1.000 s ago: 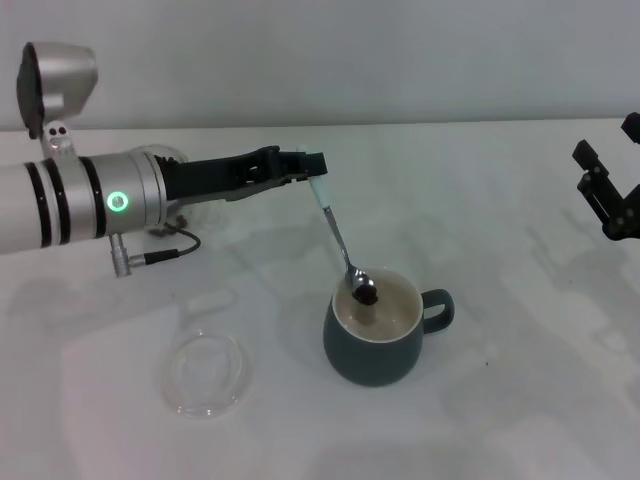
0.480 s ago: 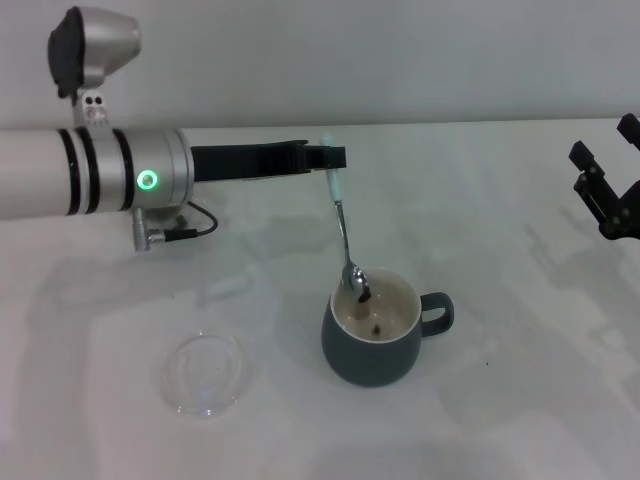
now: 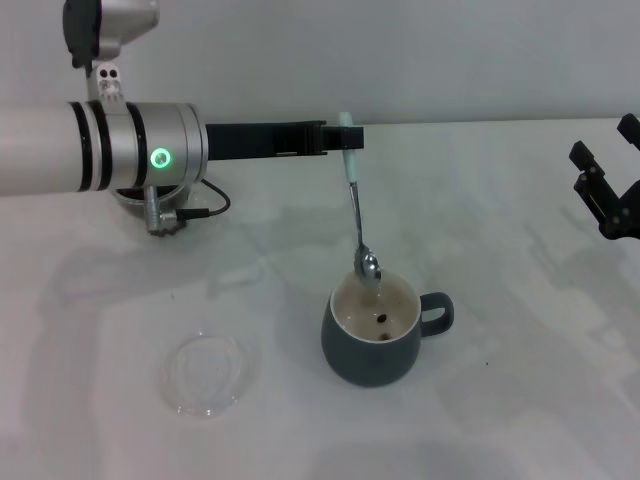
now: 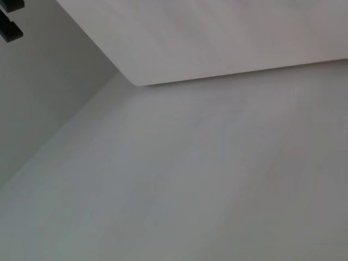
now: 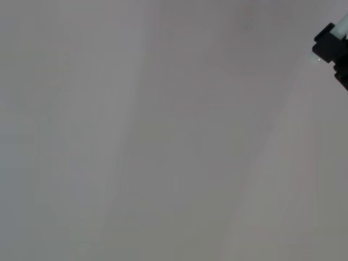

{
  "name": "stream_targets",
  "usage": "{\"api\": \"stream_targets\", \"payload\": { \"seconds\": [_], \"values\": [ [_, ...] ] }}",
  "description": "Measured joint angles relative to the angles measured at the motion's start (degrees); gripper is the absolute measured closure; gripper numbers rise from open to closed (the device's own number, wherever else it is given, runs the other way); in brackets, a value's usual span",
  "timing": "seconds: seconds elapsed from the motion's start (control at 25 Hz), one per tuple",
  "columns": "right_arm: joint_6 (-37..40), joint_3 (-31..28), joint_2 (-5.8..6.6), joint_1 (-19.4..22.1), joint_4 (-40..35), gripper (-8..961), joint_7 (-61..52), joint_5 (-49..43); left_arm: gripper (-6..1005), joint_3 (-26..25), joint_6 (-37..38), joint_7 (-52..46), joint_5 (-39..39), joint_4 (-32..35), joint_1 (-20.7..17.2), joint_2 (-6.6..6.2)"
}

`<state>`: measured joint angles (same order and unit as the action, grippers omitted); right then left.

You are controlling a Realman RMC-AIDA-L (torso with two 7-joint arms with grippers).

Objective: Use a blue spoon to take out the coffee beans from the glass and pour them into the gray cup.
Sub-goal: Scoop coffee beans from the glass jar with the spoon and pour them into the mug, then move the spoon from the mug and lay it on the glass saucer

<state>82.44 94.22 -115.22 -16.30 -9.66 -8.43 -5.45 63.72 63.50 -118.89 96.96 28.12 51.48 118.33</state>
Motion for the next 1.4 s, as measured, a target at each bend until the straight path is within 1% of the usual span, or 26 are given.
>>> {"api": "stream_targets", "payload": {
  "seconds": [0.16,0.28,0.36,0.48,0.52,0.56,0.6,0.72,0.84,1.04,1.2,1.4],
  "values": [
    [0.0,-0.1,0.00,0.0,0.0,379,0.0,0.0,860,-0.1,0.6,-0.2,-0.1,0.3,-0.9,0.02],
    [-0.1,-0.2,0.01,0.0,0.0,379,0.0,0.0,860,-0.6,2.0,-0.6,-0.8,2.7,-3.5,0.02],
    [-0.3,-0.3,0.00,0.0,0.0,379,0.0,0.0,860,-0.7,2.6,-1.0,-1.8,5.2,-6.5,-0.09],
    [-0.3,-0.8,0.05,-0.1,-0.3,379,0.0,0.1,860,-0.7,3.6,-1.3,-4.1,8.7,-10.7,-0.63],
    [-0.3,-0.9,0.09,-0.1,-0.4,379,0.0,0.1,860,-0.7,4.4,-1.4,-5.9,11.0,-13.8,-1.12],
    [-0.3,-0.9,0.12,-0.1,-0.5,379,0.0,0.1,860,-0.7,4.6,-1.4,-6.7,11.9,-15.2,-1.40],
    [-0.3,-1.0,0.14,-0.2,-0.6,379,0.0,0.1,860,-0.7,4.6,-1.4,-6.7,11.9,-15.2,-1.40],
    [-0.3,-2.0,0.16,-0.3,-0.6,379,0.0,0.1,859,-0.7,5.1,-1.3,-8.8,13.1,-19.0,-2.21],
    [-0.3,-3.3,0.18,-0.6,-0.6,379,0.0,0.1,859,-0.7,5.3,-0.9,-9.3,13.0,-21.7,-2.50],
    [-0.8,-6.6,0.18,-0.8,-0.7,379,0.0,0.1,859,-0.7,5.3,-0.2,-8.4,11.7,-24.0,-2.75],
    [-2.2,-9.5,0.14,-1.2,-0.7,379,-1.3,0.1,859,-0.7,5.3,0.3,-8.0,9.8,-24.5,-3.00],
    [-2.7,-11.1,0.27,-1.4,-0.5,379,-2.3,0.1,858,-0.7,4.9,1.2,-7.7,8.8,-25.7,-3.32]
  ]
}}
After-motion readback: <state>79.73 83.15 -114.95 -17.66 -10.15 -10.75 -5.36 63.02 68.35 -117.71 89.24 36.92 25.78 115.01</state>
